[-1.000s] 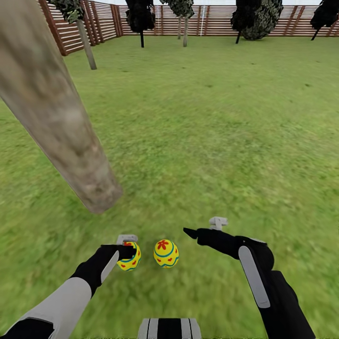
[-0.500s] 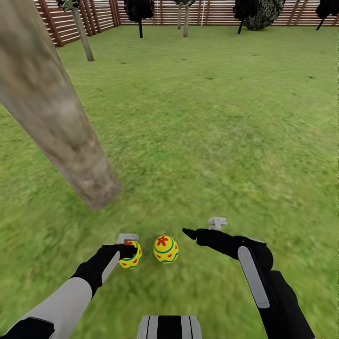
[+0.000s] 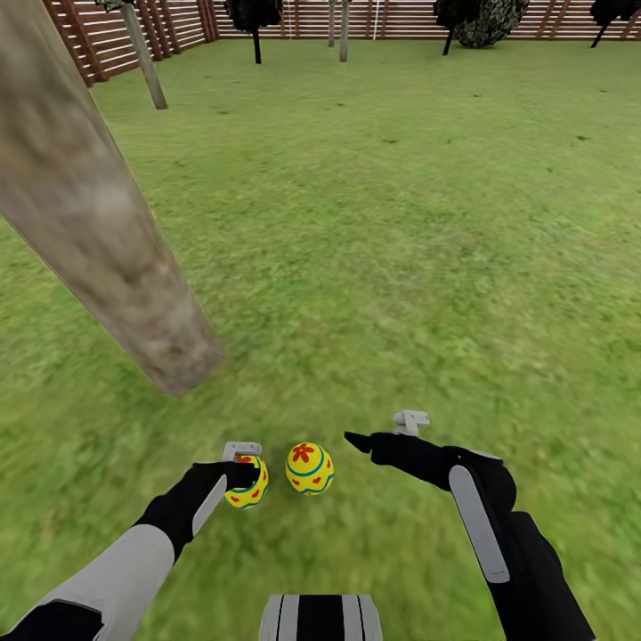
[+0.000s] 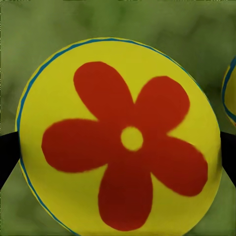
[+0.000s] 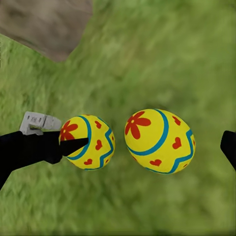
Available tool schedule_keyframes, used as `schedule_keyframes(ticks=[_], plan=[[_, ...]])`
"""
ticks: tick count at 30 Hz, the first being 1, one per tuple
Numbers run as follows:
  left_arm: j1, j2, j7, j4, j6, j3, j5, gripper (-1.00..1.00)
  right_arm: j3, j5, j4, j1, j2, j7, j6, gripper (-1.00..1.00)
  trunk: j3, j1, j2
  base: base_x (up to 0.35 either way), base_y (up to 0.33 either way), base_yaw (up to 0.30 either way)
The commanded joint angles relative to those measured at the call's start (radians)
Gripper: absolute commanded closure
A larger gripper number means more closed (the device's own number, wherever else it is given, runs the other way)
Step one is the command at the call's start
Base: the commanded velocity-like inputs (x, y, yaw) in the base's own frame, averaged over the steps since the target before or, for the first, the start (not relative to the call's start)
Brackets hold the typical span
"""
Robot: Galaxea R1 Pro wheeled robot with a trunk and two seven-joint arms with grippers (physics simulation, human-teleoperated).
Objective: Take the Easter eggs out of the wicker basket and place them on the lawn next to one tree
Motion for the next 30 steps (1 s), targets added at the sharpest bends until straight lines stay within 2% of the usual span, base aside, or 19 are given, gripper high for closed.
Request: schedule_keyframes(ticks=[1,17,18,30], plan=[[0.0,0.002,0.004,-0.002,0.005,-0.004,0.009,1.0,-0.001,0.007,-0.001,0.0,0.001,0.007,0.004,-1.0,-0.001,0.0,0.0,0.0,0.0,0.0],[0.002,0.005,0.005,-0.01,0.003,-0.005,0.012,1.0,0.001,0.007,-0.001,0.0,0.001,0.007,0.004,-1.0,-0.001,0.0,0.0,0.0,0.0,0.0],[0.001,0.005,0.005,-0.01,0.003,-0.005,0.012,-1.0,0.001,0.007,-0.001,0.0,0.001,0.007,0.004,-1.0,-0.001,0.0,0.0,0.0,0.0,0.0],[0.003,0.007,0.002,-0.015,0.0,-0.006,0.013,-1.0,0.001,0.007,0.0,0.0,0.002,0.007,0.004,-1.0,-0.001,0.0,0.0,0.0,0.0,0.0]])
